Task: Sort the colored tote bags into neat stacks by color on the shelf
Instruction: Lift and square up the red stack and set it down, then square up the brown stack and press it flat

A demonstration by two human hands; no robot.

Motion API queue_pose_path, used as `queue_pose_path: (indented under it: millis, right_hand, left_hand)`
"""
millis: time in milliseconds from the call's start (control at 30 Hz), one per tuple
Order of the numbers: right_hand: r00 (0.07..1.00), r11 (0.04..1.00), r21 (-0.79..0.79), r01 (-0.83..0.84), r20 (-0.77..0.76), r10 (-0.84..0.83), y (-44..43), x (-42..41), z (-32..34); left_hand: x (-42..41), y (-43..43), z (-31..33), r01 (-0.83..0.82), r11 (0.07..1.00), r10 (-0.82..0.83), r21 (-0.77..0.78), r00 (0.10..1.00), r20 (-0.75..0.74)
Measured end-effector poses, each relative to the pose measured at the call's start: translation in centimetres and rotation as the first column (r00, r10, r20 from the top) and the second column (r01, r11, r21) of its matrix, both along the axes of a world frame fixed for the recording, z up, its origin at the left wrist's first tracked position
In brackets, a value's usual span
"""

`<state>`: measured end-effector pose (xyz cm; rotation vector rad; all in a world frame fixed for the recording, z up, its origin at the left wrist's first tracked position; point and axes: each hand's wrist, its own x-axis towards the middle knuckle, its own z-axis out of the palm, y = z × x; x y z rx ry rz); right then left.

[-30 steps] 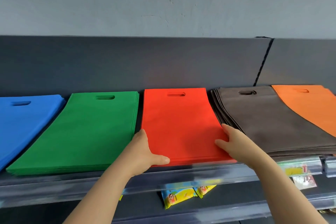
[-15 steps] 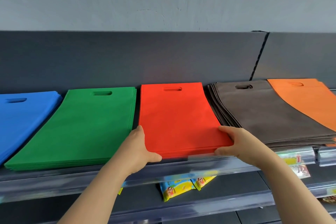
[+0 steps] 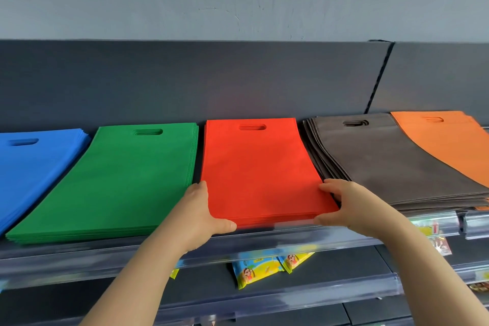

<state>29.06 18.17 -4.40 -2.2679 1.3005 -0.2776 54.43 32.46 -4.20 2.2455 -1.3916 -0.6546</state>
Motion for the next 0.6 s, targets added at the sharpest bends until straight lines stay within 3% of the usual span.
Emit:
queue_pose_path:
  millis: [267, 600]
  right_hand:
    - [1.0, 0.949, -0.314, -0.001, -0.018, -0.005, -0.6, 1.1, 0.2]
    - [0.987, 0.931, -0.363, 0.02, -0.139, -0.075, -4.4, -3.6, 0.5]
  left_hand:
    - [-0.8, -1.6, 1.0, 0.076, 0.962, 0.015, -0.262, 0.944, 0.331]
    - [-6.8, -7.7, 1.2, 0.172, 0.954, -0.027, -0.246, 0.865, 0.501]
